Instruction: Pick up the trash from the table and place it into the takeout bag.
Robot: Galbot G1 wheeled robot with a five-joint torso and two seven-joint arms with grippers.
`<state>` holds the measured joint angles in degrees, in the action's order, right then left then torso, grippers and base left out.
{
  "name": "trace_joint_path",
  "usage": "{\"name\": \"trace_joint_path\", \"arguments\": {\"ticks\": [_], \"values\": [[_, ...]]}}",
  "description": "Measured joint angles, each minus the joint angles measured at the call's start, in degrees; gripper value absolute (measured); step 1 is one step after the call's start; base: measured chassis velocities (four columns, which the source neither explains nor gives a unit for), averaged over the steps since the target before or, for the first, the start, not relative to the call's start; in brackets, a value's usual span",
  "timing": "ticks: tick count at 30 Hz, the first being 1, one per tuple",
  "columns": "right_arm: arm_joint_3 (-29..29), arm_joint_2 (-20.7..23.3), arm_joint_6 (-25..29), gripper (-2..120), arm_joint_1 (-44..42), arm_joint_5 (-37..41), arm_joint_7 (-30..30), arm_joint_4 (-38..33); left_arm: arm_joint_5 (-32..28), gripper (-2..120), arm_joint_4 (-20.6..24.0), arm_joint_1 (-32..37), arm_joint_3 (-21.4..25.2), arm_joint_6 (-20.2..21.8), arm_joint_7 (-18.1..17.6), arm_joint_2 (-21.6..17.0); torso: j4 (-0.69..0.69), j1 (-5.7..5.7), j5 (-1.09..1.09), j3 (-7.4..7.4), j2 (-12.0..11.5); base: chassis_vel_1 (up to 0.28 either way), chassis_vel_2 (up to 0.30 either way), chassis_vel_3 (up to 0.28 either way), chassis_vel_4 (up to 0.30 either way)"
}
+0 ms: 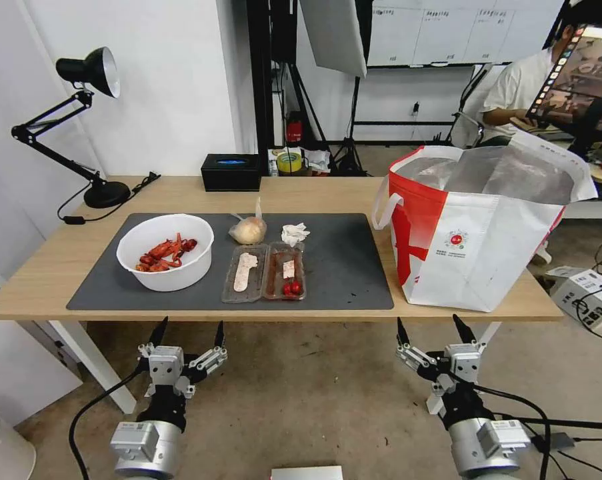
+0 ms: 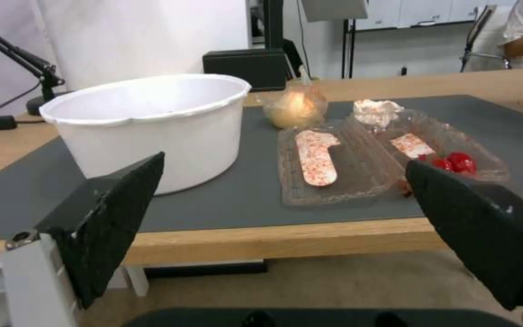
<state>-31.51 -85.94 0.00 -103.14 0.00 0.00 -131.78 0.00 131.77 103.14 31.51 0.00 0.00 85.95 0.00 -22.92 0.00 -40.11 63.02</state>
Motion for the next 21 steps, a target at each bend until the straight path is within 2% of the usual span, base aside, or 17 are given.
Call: {"name": "trace_joint_path", "arguments": {"ticks": [18, 21], "values": [[0.0, 0.11, -0.08, 100, 0.04, 0.1, 0.0, 0.0, 0.0, 100, 0.0, 0.0, 0.0, 0.0, 0.0, 0.0, 0.0, 0.0, 0.0, 0.0, 0.0, 0.0, 0.0, 0.0, 0.0], [-0.3, 2.44, -2.25, 100, 1.39, 2.43, 0.3, 0.0, -0.7, 100, 0.02, -0.1, 0.13, 0.43, -0.14, -0.25, -0.01, 0.0, 0.0, 0.0, 0.0, 0.0, 0.0, 0.0, 0.0]]}}
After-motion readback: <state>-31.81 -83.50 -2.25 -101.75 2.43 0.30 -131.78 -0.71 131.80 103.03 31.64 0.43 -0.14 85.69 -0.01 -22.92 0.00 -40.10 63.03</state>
